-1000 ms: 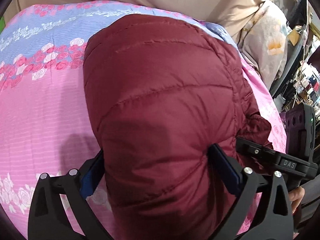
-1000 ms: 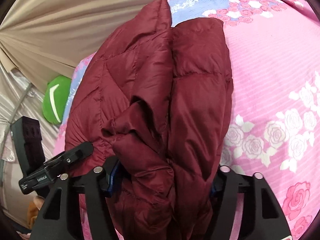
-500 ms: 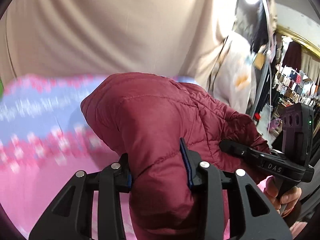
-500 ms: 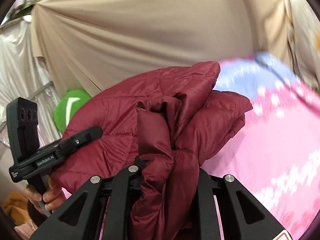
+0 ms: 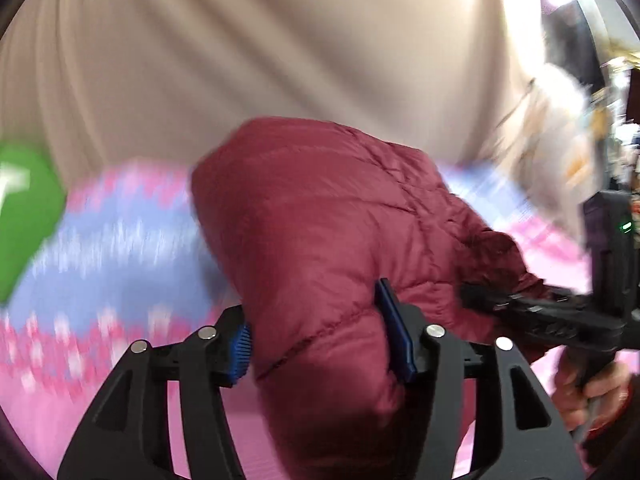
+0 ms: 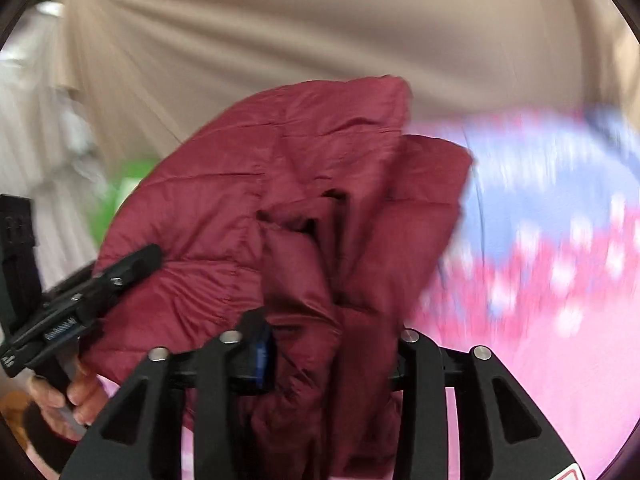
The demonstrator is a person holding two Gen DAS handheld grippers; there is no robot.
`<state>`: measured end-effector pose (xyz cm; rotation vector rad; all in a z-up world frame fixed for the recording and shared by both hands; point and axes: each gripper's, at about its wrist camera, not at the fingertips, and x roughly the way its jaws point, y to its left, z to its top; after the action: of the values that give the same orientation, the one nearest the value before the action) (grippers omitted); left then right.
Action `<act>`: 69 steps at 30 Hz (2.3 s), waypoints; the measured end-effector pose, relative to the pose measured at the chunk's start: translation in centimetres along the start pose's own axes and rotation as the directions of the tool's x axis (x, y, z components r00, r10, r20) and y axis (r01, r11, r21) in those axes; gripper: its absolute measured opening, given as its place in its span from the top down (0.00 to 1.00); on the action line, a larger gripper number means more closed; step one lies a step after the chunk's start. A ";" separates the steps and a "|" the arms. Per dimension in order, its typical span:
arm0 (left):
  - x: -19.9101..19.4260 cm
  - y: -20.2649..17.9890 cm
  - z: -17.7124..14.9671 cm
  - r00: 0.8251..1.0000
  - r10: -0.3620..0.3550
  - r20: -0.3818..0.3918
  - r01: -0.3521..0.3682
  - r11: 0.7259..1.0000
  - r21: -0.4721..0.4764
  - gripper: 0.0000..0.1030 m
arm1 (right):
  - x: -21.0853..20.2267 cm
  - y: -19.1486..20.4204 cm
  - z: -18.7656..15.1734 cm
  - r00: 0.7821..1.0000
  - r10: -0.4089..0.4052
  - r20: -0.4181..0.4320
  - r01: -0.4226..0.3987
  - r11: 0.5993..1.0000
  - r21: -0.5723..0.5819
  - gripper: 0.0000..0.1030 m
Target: Fold large clothes
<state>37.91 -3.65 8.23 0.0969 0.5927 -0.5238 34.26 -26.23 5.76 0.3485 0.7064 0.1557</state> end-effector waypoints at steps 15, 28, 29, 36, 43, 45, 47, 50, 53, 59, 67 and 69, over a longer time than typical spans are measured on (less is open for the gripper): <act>-4.6 -0.3 -6.7 0.999 -0.025 -0.034 0.025 1.000 -0.020 0.45 | -1.7 1.4 -3.1 0.993 -0.116 0.025 0.117 0.990 -0.072 0.93; -1.3 -0.9 -9.9 0.984 0.110 -0.140 -0.115 0.993 -0.028 0.41 | -0.6 1.5 -7.3 0.968 -0.245 -0.059 0.237 0.964 -0.120 1.00; -1.2 -0.6 -10.1 0.983 0.111 -0.147 -0.118 0.992 -0.039 0.41 | -0.7 1.7 -7.6 0.964 -0.259 -0.058 0.250 0.959 -0.132 1.00; -1.3 -0.8 -11.2 0.980 0.130 -0.151 -0.144 0.985 -0.090 0.36 | 0.3 1.7 -9.0 0.948 -0.301 -0.107 0.284 0.948 -0.145 1.00; -3.8 -3.2 -13.9 0.981 0.147 -0.129 -0.165 0.977 -0.135 0.31 | -5.0 2.1 -12.9 0.953 -0.300 -0.033 0.296 0.950 -0.099 0.65; -4.3 -4.2 -14.8 0.980 0.154 -0.126 -0.172 0.974 -0.148 0.23 | -5.5 2.0 -14.2 0.946 -0.322 -0.029 0.319 0.944 -0.091 0.56; -4.7 -5.0 -15.6 0.977 0.174 -0.123 -0.192 0.969 -0.155 0.15 | -6.0 2.0 -15.7 0.941 -0.338 -0.029 0.335 0.938 -0.091 0.53; -4.9 -6.1 -16.5 0.969 0.210 -0.128 -0.227 0.963 -0.141 0.13 | -6.5 2.0 -16.8 0.934 -0.357 -0.019 0.354 0.931 -0.089 0.44; -5.2 -6.9 -17.2 0.961 0.238 -0.141 -0.256 0.958 -0.131 0.13 | -7.0 2.4 -17.6 0.925 -0.381 0.002 0.379 0.920 -0.103 0.37; -6.5 -8.1 -18.0 0.945 0.306 -0.115 -0.320 0.937 -0.137 0.10 | -7.6 3.3 -18.6 0.915 -0.402 0.039 0.404 0.906 -0.129 0.28; -6.7 -8.5 -18.1 0.929 0.352 -0.111 -0.365 0.923 -0.125 0.08 | -8.0 4.1 -19.3 0.910 -0.411 0.057 0.415 0.900 -0.134 0.22; -6.6 -8.6 -18.1 0.924 0.365 -0.113 -0.377 0.919 -0.116 0.08 | -7.9 4.2 -19.4 0.908 -0.416 0.057 0.420 0.897 -0.138 0.22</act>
<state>19.77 -3.92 -2.60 0.1018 0.6770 -0.1080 15.45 -19.34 -1.56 0.0506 0.7238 -0.2062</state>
